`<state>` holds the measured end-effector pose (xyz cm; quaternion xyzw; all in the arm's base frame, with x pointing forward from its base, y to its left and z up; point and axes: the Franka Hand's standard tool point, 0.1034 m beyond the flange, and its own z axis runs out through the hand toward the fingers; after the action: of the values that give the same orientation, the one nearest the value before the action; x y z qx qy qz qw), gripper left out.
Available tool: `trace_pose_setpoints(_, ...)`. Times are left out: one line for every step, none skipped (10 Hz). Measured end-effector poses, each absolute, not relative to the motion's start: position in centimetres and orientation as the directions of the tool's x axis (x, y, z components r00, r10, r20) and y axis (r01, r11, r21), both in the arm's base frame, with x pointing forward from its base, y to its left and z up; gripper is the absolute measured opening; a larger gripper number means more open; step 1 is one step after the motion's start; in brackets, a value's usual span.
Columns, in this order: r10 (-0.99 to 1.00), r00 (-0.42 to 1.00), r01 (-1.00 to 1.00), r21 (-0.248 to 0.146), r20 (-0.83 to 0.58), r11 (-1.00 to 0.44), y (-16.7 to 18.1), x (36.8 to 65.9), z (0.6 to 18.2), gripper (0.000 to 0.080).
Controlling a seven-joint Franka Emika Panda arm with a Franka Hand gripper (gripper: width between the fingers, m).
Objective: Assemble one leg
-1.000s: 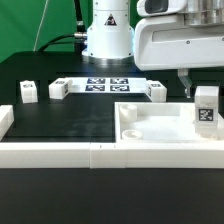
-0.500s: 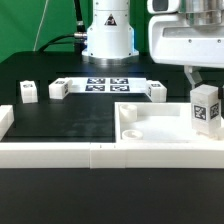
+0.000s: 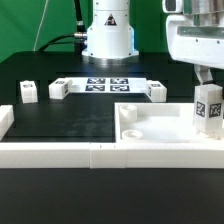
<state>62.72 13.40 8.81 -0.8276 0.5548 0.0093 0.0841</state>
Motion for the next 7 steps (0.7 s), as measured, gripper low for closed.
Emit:
trace_pose_setpoints(-0.896, 0.432, -0.899, -0.134, -0.102, -0.418, 13.4, 62.73, 8.81, 0.0481)
trace_pose_setpoints(-0.869, 0.485, -0.871, -0.141, -0.093, -0.471, 13.15, 62.83, 8.8, 0.0481)
trace_pose_setpoints(-0.84, 0.536, -0.84, -0.146, -0.082, -0.522, 12.93, 62.9, 8.77, 0.0611)
trace_pose_setpoints(-0.751, 0.658, -0.749, -0.156, -0.057, -0.644, 12.91, 62.95, 8.75, 0.0638)
trace_pose_setpoints(-0.692, 0.721, -0.689, -0.159, -0.044, -0.707, 12.96, 62.96, 8.68, 0.0638)
trace_pose_setpoints(-0.597, 0.802, -0.592, -0.162, -0.023, -0.789, 12.79, 62.97, 8.63, 0.0647)
trace_pose_setpoints(-0.52, 0.854, -0.514, -0.162, -0.007, -0.842, 12.45, 63.01, 8.56, 0.0647)
